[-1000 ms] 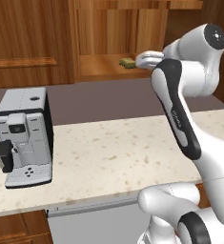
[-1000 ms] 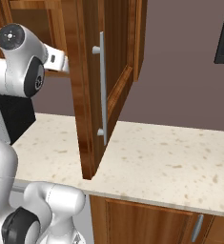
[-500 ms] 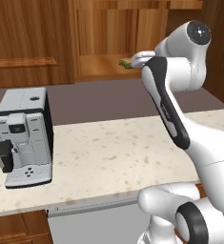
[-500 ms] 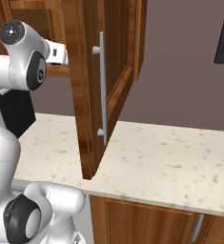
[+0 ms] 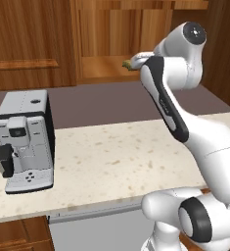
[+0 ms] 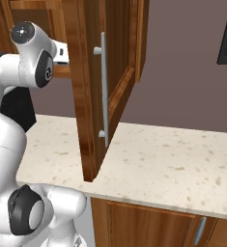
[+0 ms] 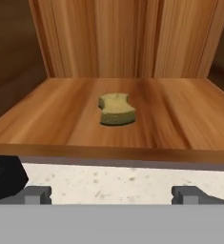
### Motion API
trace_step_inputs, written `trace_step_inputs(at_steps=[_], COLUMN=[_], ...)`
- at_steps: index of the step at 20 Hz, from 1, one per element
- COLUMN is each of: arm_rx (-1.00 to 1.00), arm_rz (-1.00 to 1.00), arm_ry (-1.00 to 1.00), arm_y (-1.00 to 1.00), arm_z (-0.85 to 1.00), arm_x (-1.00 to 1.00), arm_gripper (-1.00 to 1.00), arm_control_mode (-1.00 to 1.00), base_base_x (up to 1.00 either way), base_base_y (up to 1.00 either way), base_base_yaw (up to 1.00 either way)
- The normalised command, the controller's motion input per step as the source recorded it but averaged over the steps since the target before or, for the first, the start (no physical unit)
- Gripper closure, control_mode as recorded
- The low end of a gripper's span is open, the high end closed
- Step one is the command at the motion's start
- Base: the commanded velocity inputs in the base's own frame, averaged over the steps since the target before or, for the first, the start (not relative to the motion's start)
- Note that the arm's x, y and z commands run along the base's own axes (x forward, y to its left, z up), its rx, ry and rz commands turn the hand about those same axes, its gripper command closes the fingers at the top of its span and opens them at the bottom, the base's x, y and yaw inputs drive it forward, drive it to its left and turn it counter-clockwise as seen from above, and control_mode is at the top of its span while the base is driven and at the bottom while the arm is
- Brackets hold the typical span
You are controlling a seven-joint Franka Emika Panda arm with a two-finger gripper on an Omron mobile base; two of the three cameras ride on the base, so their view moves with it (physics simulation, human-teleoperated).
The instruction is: Open the cabinet. Pick the sponge and place it next to the sink. Then close the cabinet.
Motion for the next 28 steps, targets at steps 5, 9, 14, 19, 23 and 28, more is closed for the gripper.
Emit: trace_step_inputs(at_steps=[5, 9, 14, 19, 23, 28], arm_rx=[0.0, 0.0, 0.0, 0.0, 0.0, 0.0], arm_rz=[0.01, 0.01, 0.01, 0.01, 0.01, 0.0], arm_ry=[0.0, 0.01, 0.0, 0.0, 0.0, 0.04], arm_y=[0.0, -0.01, 0.0, 0.0, 0.0, 0.0], arm_z=[0.0, 0.0, -0.05, -0.01, -0.06, -0.16], arm_x=[0.31, 0.31, 0.41, 0.39, 0.36, 0.33], arm_gripper=[-1.0, -1.0, -1.0, -1.0, -1.0, -1.0], arm_control_mode=[-1.0, -1.0, -1.0, -1.0, -1.0, -1.0], base_base_x=[0.0, 0.0, 0.0, 0.0, 0.0, 0.0], base_base_y=[0.0, 0.0, 0.0, 0.0, 0.0, 0.0], base_base_yaw=[0.0, 0.0, 0.0, 0.0, 0.0, 0.0])
